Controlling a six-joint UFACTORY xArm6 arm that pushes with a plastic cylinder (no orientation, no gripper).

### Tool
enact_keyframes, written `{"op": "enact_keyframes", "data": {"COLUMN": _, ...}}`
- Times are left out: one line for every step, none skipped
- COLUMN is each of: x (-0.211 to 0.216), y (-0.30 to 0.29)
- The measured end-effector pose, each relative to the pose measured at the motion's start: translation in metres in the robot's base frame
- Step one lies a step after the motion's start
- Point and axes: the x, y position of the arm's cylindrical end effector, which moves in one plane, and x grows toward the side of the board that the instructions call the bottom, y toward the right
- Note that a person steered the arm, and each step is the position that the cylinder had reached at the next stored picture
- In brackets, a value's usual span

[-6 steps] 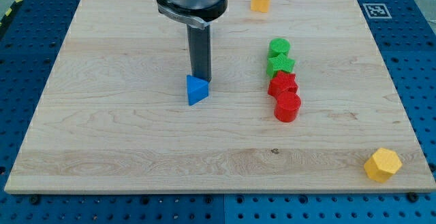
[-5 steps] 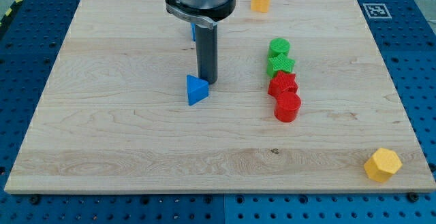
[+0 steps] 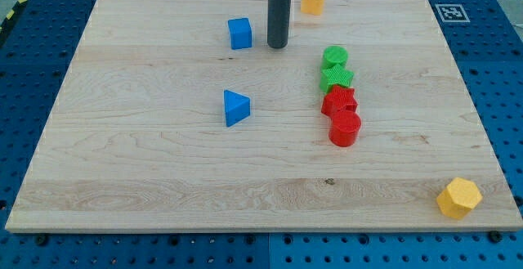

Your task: Place the cube at the center of the board

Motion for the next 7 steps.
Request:
{"op": "enact_keyframes", "data": {"x": -0.004, "y": 0.0}}
{"op": "enact_keyframes", "data": {"x": -0.022, "y": -0.006}}
{"op": "enact_keyframes", "data": {"x": -0.021, "y": -0.03}}
{"op": "enact_keyframes", "data": {"x": -0.018, "y": -0.043}}
{"op": "enact_keyframes", "data": {"x": -0.058, "y": -0.043}}
{"op": "enact_keyframes", "data": {"x": -0.067, "y": -0.057}}
{"op": "enact_keyframes", "data": {"x": -0.051, "y": -0.06}}
